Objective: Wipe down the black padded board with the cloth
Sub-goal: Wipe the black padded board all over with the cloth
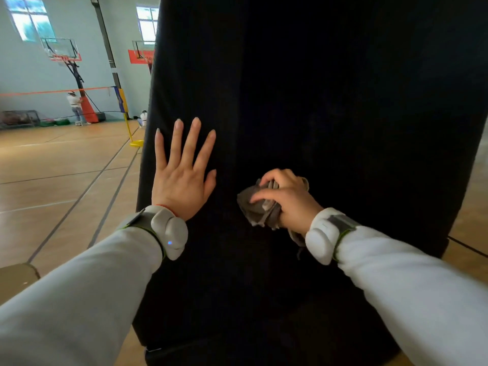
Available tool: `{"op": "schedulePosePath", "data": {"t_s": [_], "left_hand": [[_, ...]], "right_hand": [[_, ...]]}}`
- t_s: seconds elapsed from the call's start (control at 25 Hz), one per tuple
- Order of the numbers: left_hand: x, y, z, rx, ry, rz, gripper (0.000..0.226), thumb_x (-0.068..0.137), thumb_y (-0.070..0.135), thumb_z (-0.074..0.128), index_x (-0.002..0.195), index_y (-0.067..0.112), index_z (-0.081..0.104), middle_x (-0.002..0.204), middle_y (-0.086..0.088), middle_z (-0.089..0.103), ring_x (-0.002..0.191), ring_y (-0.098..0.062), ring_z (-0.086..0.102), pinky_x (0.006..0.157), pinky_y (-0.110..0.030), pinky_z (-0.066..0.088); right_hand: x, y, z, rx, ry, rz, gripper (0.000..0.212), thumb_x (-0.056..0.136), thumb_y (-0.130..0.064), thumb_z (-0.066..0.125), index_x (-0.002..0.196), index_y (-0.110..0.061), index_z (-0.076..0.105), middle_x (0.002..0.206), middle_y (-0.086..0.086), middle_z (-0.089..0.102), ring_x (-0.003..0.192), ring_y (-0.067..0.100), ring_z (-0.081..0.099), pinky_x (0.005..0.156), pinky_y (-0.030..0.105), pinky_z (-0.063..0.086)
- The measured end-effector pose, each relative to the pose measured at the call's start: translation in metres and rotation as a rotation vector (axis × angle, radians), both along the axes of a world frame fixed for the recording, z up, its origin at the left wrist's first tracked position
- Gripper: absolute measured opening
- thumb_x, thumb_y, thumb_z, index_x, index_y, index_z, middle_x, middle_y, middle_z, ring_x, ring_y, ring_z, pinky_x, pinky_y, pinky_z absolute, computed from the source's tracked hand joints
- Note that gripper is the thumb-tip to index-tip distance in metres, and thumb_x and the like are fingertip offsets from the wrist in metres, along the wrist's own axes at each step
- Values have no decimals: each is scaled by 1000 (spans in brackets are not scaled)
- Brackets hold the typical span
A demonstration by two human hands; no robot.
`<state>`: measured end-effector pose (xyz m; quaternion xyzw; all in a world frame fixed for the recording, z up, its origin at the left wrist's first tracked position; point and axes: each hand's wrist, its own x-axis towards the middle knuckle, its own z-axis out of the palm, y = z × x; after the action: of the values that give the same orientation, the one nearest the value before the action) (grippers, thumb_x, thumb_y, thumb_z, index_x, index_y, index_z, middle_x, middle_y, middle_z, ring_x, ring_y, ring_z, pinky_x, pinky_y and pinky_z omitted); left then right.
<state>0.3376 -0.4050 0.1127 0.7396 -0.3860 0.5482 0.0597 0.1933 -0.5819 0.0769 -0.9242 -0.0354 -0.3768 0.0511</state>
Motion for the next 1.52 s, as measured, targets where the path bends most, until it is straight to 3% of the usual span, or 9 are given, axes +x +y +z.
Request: {"op": "schedulePosePath", "data": {"t_s": [0.2, 0.4, 0.56, 0.72, 0.88, 1.08, 1.2, 1.36, 1.52], "left_hand": [[3, -1, -2, 0, -14, -16, 67, 89, 38, 39, 148, 16, 18, 155, -15, 12, 141, -35, 2, 112, -53, -7], [2, 0, -2, -4, -4, -27, 66, 90, 38, 39, 148, 16, 16, 156, -14, 9, 142, -34, 1, 112, -52, -9], [-1, 0, 1, 1, 16, -47, 66, 89, 38, 38, 148, 16, 18, 156, -14, 10, 142, -34, 1, 112, -53, -6], [-7, 7, -13, 36, 48, -47, 66, 89, 37, 37, 148, 16, 17, 155, -13, 11, 142, -34, 2, 113, -50, -9], [-9, 9, -23, 47, 76, -24, 63, 93, 37, 40, 148, 15, 17, 155, -14, 12, 142, -36, 4, 113, -46, -14], [-6, 7, -24, 61, 72, 27, 71, 91, 41, 48, 148, 14, 15, 155, -16, 12, 141, -37, 3, 112, -48, -15], [-4, 5, -27, 44, 48, 27, 68, 93, 41, 45, 147, 14, 17, 154, -16, 12, 141, -38, 3, 112, -48, -15], [-2, 2, -30, 27, 24, 46, 66, 92, 44, 34, 148, 14, 17, 154, -16, 11, 141, -39, 3, 111, -50, -14], [-3, 3, -29, 33, 34, 52, 67, 91, 45, 31, 148, 14, 15, 155, -17, 10, 141, -39, 2, 111, -49, -16]], "right_hand": [[13, -9, 81, 238, -409, -144, 38, 73, -7, 63, 106, -25, 68, 119, 4, 46, 108, 19, 39, 96, 37, 38], [28, -1, 56, 281, -495, -158, 27, 74, -18, 68, 99, -28, 69, 112, -3, 47, 104, 17, 39, 91, 46, 39], [25, 4, 32, 240, -445, -164, 28, 71, -20, 73, 98, -28, 70, 112, 3, 50, 103, 20, 40, 88, 42, 37], [15, 11, -14, 213, -264, -138, 28, 71, -21, 77, 97, -28, 70, 112, 1, 50, 105, 15, 35, 90, 29, 23], [0, 7, -2, 140, -64, -105, 31, 68, -12, 78, 95, -26, 71, 110, 1, 53, 105, 20, 40, 88, 44, 35], [6, 10, 66, 272, -372, -141, 38, 72, -19, 49, 103, -24, 69, 116, 7, 50, 107, 28, 43, 90, 44, 38], [23, 11, 60, 283, -442, -147, 38, 70, -15, 60, 105, -26, 67, 115, 6, 49, 106, 27, 43, 87, 48, 41], [26, 8, 10, 191, -359, -91, 33, 69, -17, 75, 99, -29, 69, 112, 3, 50, 104, 22, 40, 88, 30, 27], [13, 7, -20, 62, -165, -20, 27, 67, -19, 76, 93, -27, 72, 107, 5, 54, 104, 20, 37, 84, 43, 34]]}}
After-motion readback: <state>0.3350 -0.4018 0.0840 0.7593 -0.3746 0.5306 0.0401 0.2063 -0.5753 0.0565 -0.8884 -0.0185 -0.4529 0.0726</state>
